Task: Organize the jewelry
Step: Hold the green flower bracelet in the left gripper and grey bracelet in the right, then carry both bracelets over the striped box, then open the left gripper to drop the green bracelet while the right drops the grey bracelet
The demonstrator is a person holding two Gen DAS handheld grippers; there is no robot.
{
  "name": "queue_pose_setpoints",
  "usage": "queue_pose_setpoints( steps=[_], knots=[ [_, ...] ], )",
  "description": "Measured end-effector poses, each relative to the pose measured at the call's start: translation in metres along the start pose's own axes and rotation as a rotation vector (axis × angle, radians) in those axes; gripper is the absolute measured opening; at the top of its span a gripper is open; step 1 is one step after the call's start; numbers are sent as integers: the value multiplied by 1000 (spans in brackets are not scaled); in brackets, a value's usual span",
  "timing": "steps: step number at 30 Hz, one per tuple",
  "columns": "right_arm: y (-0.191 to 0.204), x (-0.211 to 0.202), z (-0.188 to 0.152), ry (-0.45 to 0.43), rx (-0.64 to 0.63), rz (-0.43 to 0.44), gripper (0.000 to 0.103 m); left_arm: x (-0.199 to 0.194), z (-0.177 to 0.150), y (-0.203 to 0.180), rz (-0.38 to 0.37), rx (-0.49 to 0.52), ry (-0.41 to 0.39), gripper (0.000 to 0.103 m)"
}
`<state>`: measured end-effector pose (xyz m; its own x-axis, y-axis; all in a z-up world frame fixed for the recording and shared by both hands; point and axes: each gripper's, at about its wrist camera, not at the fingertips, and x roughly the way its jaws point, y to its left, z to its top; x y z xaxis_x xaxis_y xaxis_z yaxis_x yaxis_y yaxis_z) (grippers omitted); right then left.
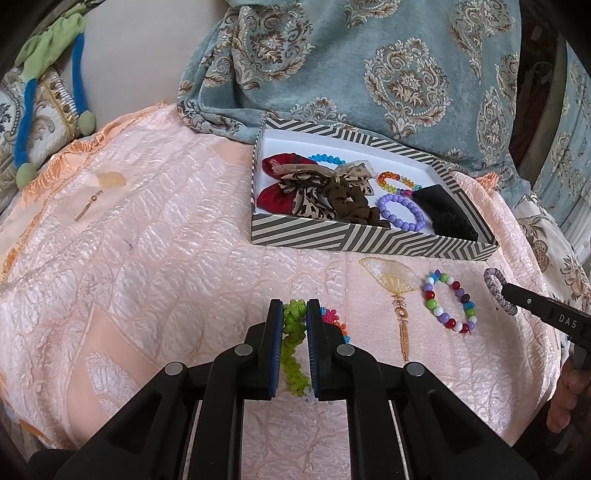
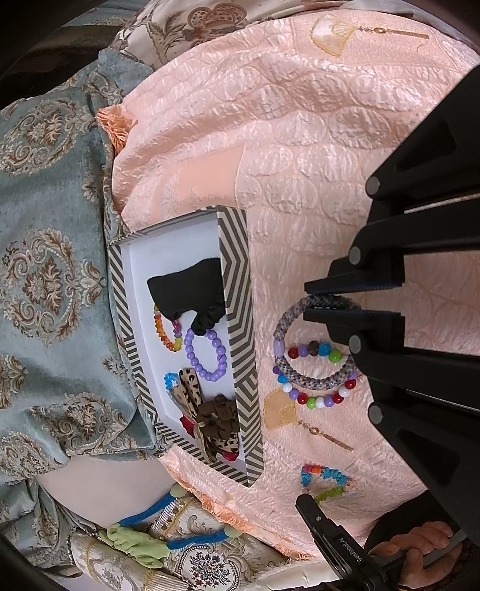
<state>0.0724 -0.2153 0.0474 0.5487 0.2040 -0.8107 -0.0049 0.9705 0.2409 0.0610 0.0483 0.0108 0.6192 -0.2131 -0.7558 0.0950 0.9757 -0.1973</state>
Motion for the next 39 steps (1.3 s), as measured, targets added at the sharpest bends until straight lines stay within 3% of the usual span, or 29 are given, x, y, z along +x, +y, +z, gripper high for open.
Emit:
queue_pose_setpoints(
  steps=[5,8,14,19,25,32,39],
  knots=[
    [1,-5,0,-23,-4,8,7,-1,2,-5,3,15,-2,0],
    [11,-16,9,-85,-38,19,7,-8,11,-12,-25,21,-8,0],
    [25,-26,41,-151,-67,73,7,-29,55,-29,-105,33,-44,0],
    [36,-8,86,-151,-113,93,7,-28,94,-46,-137,39,-69,0],
    [24,43,126,-100,-77,67,7,7,138,-82,-146,77,-53,0],
    [9,95,163,-47,-75,53,7,86,186,-108,-203,28,-3,0],
    [-16,142,191,25,-28,34,7,152,187,-90,-128,-3,69,0]
  ],
)
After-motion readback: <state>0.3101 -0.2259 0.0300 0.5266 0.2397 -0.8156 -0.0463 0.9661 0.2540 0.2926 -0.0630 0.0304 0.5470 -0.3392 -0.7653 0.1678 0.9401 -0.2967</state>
